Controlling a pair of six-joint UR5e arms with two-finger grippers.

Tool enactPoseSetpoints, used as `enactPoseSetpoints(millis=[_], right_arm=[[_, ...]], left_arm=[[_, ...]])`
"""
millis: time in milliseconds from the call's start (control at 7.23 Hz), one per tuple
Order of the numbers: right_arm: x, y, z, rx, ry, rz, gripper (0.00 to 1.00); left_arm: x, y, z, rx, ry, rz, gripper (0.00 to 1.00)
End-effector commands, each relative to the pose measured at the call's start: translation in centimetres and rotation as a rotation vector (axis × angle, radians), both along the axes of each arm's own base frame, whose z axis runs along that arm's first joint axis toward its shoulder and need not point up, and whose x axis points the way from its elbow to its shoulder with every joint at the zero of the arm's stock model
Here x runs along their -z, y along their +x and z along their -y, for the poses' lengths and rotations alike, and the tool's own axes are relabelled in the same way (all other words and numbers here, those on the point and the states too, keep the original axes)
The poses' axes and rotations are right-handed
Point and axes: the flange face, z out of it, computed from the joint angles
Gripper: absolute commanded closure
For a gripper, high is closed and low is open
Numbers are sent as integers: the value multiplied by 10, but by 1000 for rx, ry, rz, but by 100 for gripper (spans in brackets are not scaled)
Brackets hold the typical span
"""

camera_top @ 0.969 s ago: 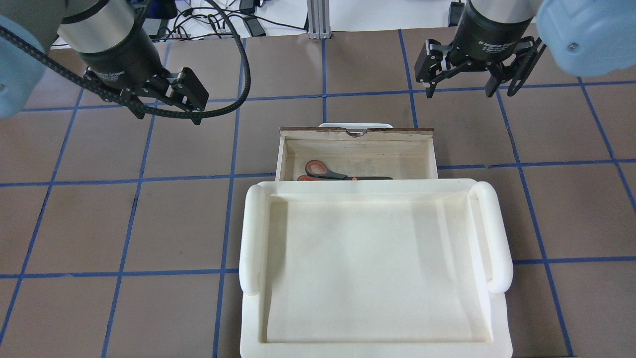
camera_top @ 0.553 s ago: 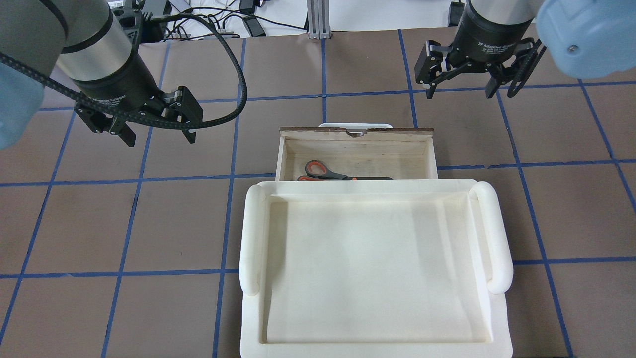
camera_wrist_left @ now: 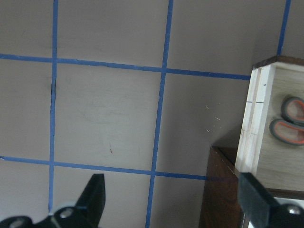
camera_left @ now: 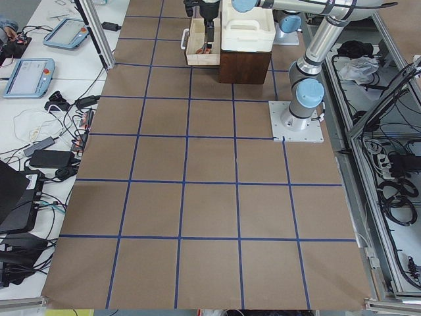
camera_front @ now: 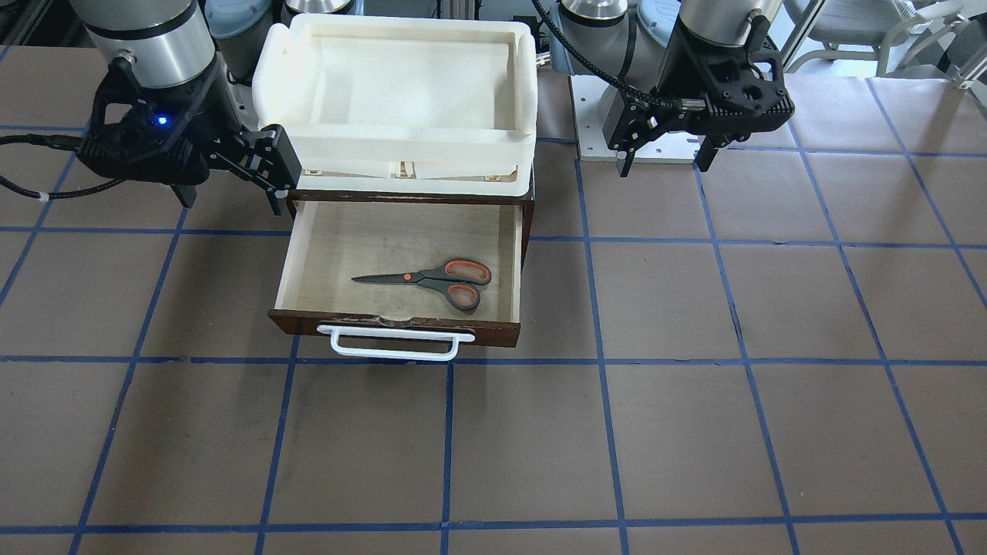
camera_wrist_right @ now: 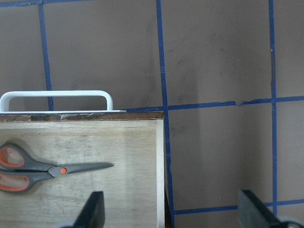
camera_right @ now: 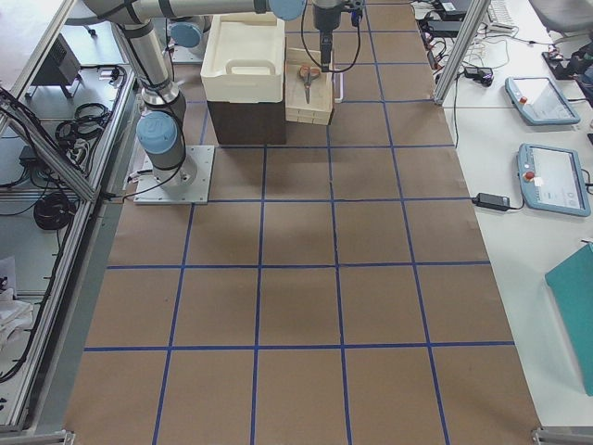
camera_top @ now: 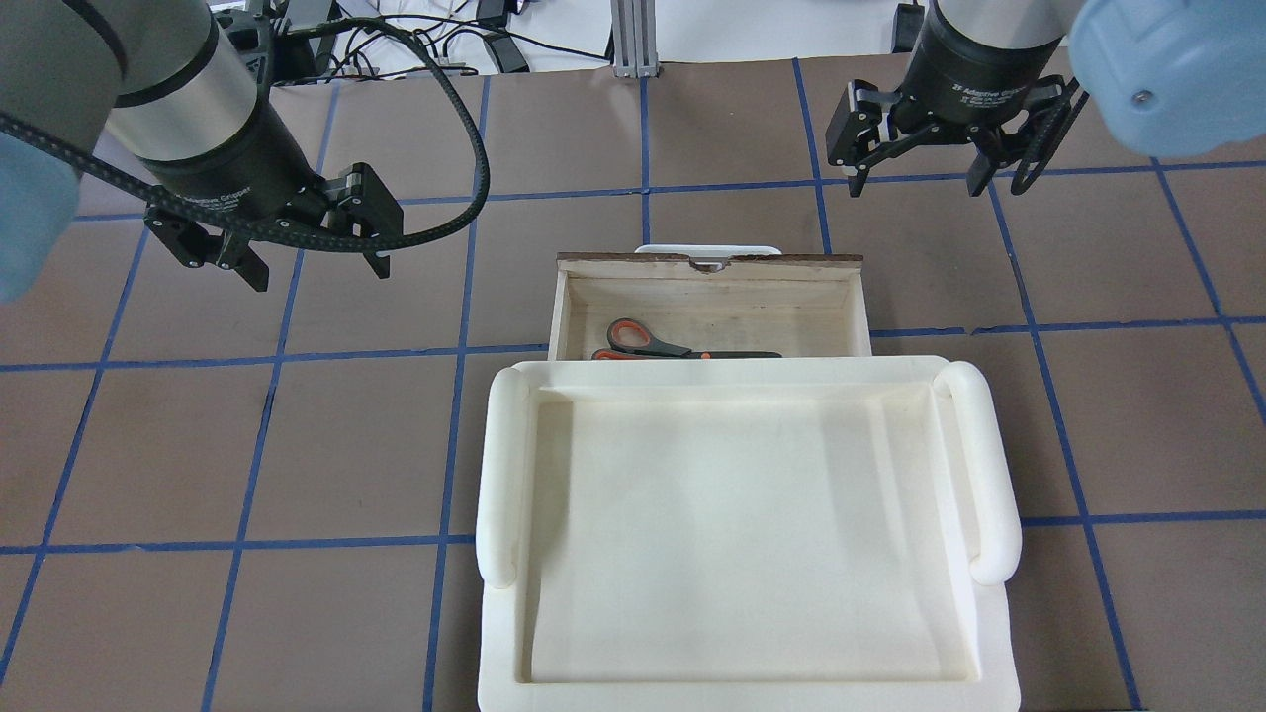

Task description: Place scissors in drawer with both arms

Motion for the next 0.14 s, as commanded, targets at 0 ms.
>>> enactPoseSetpoints(millis=[0], right_arm=[[0, 0, 0, 0, 1, 0, 0]], left_arm=[[-5, -3, 3, 2, -24, -29, 0]])
